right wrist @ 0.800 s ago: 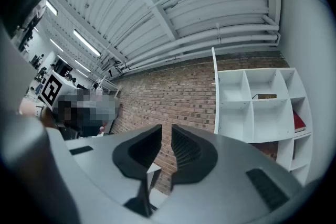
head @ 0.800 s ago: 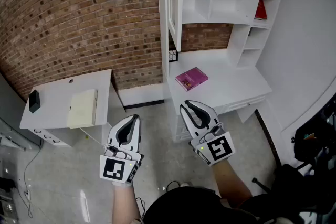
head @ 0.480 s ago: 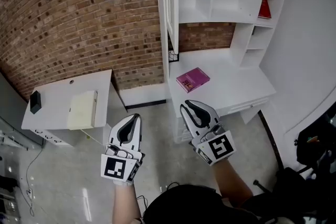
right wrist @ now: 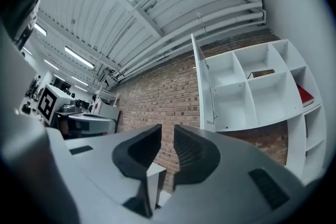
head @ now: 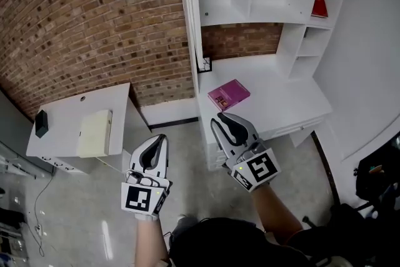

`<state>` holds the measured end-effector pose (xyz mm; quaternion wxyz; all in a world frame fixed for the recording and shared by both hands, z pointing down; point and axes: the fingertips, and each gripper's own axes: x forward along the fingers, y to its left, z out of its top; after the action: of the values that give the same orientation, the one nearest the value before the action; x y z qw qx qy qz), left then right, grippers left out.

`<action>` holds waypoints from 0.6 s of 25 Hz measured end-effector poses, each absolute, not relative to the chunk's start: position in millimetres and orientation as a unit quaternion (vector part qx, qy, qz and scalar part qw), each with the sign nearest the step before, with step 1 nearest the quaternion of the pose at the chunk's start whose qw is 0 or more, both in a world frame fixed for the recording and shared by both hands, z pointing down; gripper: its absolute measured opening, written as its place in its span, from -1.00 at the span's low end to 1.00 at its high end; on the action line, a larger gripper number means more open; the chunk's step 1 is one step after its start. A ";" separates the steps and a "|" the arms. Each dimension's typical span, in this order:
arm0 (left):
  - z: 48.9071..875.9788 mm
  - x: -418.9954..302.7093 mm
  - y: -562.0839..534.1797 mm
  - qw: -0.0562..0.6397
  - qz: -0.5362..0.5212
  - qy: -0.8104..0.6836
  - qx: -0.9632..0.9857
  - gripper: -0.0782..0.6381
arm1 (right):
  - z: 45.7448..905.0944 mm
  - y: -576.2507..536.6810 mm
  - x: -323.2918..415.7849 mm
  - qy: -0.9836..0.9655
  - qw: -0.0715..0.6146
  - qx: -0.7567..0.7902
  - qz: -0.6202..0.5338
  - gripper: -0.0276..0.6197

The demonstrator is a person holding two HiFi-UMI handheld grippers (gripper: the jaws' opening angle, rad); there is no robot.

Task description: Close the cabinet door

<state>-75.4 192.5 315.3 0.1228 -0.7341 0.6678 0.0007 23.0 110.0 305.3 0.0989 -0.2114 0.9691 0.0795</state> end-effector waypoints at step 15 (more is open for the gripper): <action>331.0 -175.4 61.4 0.120 0.016 0.588 -0.799 -0.76 | 311.0 -1.9 -64.0 0.940 0.069 -0.321 0.092 -0.66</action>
<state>-175.4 61.4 331.0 0.1204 -0.7994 0.5884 0.0161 -64.0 -1.9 311.0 0.0694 -0.3207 0.9401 0.0924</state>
